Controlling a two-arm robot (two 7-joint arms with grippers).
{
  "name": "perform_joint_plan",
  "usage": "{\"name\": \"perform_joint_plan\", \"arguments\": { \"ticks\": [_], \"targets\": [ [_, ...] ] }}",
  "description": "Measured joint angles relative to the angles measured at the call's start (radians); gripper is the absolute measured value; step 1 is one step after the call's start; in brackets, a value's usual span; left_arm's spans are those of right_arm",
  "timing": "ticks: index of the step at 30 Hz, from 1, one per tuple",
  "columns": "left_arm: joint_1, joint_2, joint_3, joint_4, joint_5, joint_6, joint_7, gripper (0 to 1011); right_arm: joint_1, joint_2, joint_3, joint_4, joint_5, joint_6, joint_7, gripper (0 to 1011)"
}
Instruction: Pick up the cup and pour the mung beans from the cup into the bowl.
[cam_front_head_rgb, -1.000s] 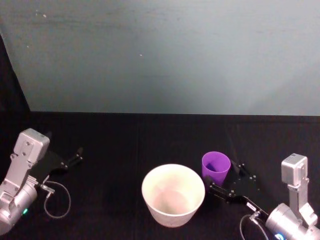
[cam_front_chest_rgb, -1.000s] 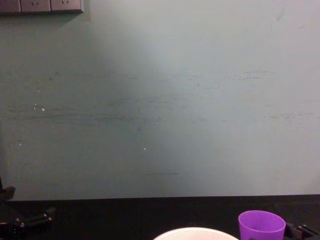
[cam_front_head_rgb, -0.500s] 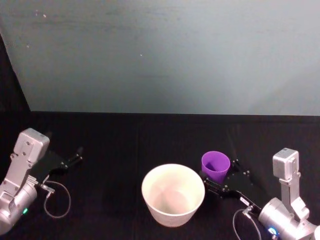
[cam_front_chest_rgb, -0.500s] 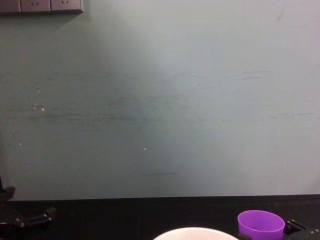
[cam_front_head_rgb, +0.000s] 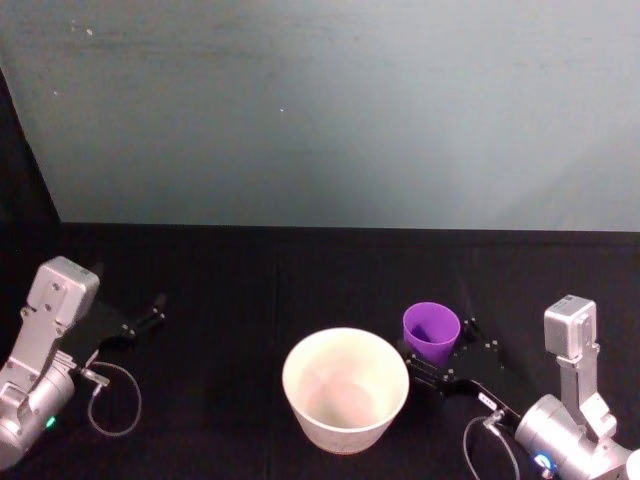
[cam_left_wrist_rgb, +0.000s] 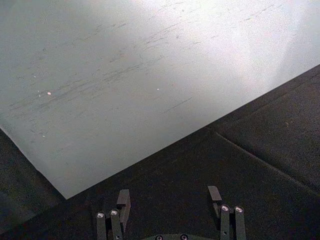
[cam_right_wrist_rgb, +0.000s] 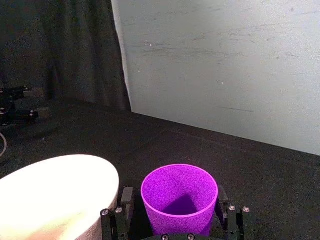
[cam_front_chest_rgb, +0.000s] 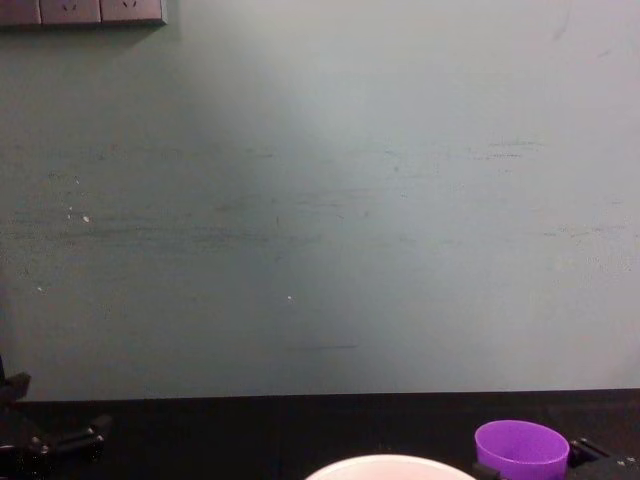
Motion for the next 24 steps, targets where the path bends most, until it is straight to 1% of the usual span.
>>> {"name": "perform_joint_plan", "arguments": {
  "ticks": [7,11,16,24],
  "targets": [
    [0.000,0.000,0.000,0.000,0.000,0.000,0.000,1003,0.000,0.000,-0.002,0.000,0.000,0.000,-0.001,1003],
    [0.000,0.000,0.000,0.000,0.000,0.000,0.000,1003,0.000,0.001,-0.002,-0.001,0.000,0.000,-0.001,947],
    [0.000,0.000,0.000,0.000,0.000,0.000,0.000,1003,0.000,0.001,-0.003,-0.001,0.000,0.000,-0.001,820],
    [0.000,0.000,0.000,0.000,0.000,0.000,0.000,1003,0.000,0.002,-0.004,-0.001,0.001,0.000,-0.002,763]
  ]
}}
